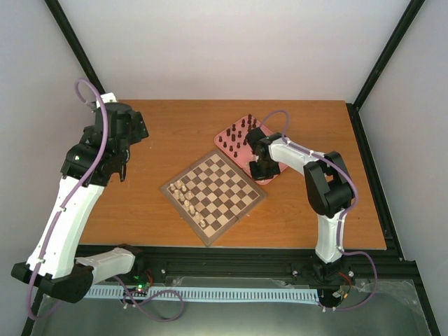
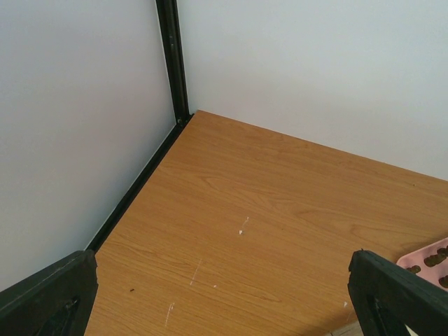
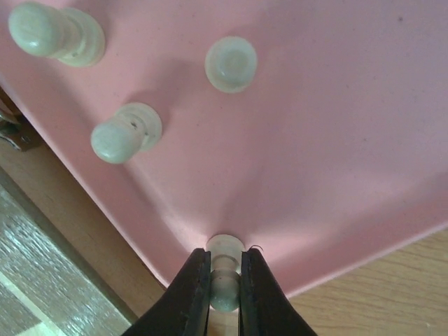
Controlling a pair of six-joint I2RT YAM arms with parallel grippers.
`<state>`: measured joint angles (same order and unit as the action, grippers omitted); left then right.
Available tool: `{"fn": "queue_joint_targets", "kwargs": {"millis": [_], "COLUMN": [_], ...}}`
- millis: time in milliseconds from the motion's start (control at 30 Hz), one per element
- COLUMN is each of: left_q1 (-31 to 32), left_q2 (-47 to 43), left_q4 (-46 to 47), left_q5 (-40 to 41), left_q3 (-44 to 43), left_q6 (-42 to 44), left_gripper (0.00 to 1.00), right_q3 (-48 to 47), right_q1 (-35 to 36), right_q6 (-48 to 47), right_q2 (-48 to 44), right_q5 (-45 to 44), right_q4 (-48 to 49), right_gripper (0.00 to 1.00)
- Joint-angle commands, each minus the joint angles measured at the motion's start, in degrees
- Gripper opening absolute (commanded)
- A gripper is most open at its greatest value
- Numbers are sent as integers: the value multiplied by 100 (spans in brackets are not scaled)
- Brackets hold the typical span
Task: Set up the chess pieces on the board
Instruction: Pick up the chess piece from the storage box, then place the chess piece on the chessboard.
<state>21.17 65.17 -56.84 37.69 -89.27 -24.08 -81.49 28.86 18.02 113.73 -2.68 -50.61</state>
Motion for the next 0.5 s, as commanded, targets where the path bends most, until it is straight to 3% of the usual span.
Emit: {"fn": "queue_joint_targets", "kwargs": {"millis": [0,233,467], "left_q1": [36,36,36], "left_q2": [-127,-136,-177], "left_q4": [-43,22,8], "left_q5": [5,-74,-112], "left_q3": [-2,48,115], "left_q6": [-75,-120,-150], "left_gripper": [100,100,100], "right_q3": [-251,-1037,-2077], "right_q1": [8,858,2281], "right_q6": [46,316,611], "right_q2": [-451,-831,11], "right_q5": [-245,-157,115], "right_q4": [-433,-1135,-1195], "right_gripper": [5,5,5]}}
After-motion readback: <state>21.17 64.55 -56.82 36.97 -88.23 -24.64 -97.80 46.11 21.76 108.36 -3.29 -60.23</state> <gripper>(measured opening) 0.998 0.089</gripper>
